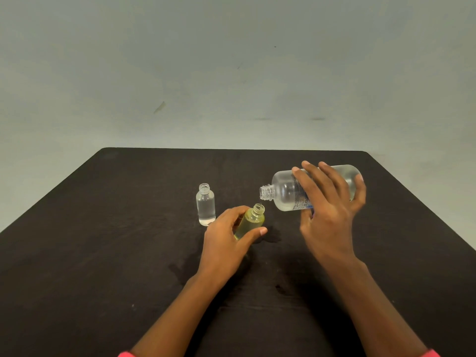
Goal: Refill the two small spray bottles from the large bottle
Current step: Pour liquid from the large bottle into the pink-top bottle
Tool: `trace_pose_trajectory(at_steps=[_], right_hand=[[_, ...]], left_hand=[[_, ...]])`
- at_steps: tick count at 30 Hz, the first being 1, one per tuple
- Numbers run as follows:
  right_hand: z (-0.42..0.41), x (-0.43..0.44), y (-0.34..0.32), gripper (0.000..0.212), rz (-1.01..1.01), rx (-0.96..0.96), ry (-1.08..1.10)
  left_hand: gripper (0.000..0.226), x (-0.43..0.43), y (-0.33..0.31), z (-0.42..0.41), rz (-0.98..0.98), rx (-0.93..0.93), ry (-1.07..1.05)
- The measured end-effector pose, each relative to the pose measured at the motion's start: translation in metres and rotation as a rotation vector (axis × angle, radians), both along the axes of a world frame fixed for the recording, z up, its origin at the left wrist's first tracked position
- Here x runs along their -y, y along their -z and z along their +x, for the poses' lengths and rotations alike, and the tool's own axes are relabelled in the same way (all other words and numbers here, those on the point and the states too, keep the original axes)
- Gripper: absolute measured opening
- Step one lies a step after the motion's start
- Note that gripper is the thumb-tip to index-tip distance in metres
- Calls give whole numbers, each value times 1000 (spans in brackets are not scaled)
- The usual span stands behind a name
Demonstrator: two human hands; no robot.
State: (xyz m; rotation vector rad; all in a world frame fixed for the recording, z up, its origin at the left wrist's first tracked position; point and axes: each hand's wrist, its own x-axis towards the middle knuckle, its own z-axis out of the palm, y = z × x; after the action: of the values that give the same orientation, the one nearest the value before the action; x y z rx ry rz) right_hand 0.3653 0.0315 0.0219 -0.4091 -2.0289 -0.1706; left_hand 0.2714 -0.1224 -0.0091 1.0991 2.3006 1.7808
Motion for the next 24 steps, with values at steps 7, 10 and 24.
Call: trace_pose_trajectory(at_steps=[7, 10, 24], right_hand=[[0, 0, 0, 79, 2, 0, 2], [0, 0, 0, 81, 3, 4, 1], [0, 0, 0, 82, -6, 6, -15]], left_hand=[[34, 0, -1, 1, -1, -1, -1], [34, 1, -1, 1, 1, -4, -1], [33, 0, -1, 0, -6, -11, 2]])
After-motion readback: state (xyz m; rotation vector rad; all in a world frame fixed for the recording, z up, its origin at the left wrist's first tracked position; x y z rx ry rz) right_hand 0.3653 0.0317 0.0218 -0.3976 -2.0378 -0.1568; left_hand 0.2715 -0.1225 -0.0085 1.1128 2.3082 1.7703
